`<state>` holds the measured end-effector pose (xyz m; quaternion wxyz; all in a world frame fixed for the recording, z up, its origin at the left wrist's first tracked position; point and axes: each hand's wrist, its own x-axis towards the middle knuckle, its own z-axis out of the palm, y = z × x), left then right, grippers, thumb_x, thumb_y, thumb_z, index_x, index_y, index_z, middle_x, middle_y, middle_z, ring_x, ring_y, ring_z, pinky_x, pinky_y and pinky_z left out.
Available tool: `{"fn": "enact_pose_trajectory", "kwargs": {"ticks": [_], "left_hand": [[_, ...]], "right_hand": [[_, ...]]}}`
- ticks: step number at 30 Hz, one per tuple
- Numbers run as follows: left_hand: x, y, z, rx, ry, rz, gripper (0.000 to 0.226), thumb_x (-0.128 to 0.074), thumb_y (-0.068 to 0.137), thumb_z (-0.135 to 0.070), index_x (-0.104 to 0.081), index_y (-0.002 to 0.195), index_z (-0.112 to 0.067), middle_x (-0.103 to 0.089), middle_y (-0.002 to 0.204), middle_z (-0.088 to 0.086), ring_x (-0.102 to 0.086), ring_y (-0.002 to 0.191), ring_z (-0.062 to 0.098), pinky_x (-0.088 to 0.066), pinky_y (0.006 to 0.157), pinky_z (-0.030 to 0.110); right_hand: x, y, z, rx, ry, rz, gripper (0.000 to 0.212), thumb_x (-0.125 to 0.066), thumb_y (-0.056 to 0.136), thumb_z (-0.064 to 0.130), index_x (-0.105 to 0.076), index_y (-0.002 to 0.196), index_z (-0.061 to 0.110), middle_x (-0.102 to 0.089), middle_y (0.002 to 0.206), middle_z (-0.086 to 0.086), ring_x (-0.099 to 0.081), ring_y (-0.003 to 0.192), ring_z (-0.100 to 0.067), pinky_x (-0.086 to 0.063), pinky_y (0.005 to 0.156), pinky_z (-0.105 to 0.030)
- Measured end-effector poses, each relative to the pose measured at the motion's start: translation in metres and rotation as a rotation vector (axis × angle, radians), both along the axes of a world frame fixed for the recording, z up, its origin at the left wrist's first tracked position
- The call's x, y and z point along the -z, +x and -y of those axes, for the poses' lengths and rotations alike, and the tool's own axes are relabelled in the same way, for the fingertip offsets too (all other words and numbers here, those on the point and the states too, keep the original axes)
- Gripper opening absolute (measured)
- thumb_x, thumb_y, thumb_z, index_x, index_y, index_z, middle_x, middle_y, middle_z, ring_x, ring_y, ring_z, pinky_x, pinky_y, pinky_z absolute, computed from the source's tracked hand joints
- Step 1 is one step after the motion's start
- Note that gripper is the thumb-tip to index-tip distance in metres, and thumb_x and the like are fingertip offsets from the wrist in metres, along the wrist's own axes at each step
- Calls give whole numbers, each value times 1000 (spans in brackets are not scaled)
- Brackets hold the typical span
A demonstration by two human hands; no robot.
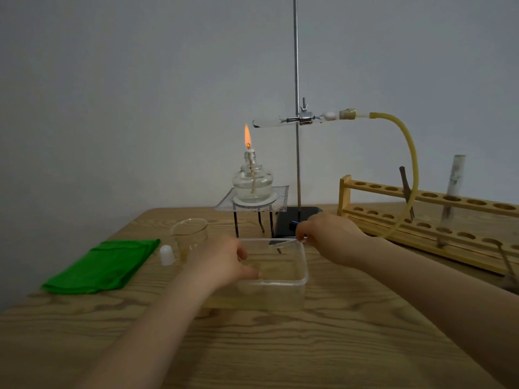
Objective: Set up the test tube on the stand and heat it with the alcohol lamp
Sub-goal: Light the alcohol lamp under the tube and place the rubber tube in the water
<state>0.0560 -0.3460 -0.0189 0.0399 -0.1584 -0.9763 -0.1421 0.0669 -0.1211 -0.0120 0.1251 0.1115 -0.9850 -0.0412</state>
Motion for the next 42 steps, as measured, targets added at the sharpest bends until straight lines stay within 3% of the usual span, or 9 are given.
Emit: {"fn": "enact_pose_trajectory", "kwargs": {"ticks": [5, 12, 18, 22, 42], "left_hand": [[0, 0, -1, -16, -63, -20, 55, -69, 65, -65, -64, 108, -30, -64, 100, -13, -59, 89, 8, -53, 80, 33], [-1, -6, -6, 1, -135, -46, 58, -66, 64, -69, -62, 109, -32, -63, 103, -13, -59, 92, 11, -52, 81, 34], [-2, -9, -12, -13, -237, -36, 54, -64, 65, -69, -67, 97, -26, -66, 91, -9, -61, 82, 13, -54, 75, 33], [-3, -9, -17, -27, -315, -59, 55, -61, 65, -72, -67, 94, -26, -65, 87, -8, -60, 78, 13, -50, 67, 27], [0, -13, -14, 10, -276, -44, 57, -61, 63, -76, -67, 92, -27, -65, 86, -9, -60, 79, 13, -50, 66, 28]], "right_hand": [[2, -11, 19, -19, 69, 11, 36, -53, 92, 9, -55, 120, 31, -56, 111, 0, -47, 109, -19, -52, 80, -34], [12, -23, 36, -35, 103, 60, 36, -55, 93, 13, -57, 123, 32, -57, 116, -1, -47, 112, -21, -48, 77, -30], [16, -28, 39, -59, 112, 76, 34, -56, 93, 15, -59, 123, 30, -58, 120, -2, -47, 117, -21, -49, 84, -32], [16, -30, 39, -78, 98, 81, 32, -56, 93, 14, -62, 120, 30, -61, 116, 0, -50, 115, -19, -51, 84, -34], [21, -35, 59, -107, 120, 177, 34, -57, 91, 12, -61, 121, 29, -62, 117, 3, -59, 105, -19, -53, 84, -34]]}}
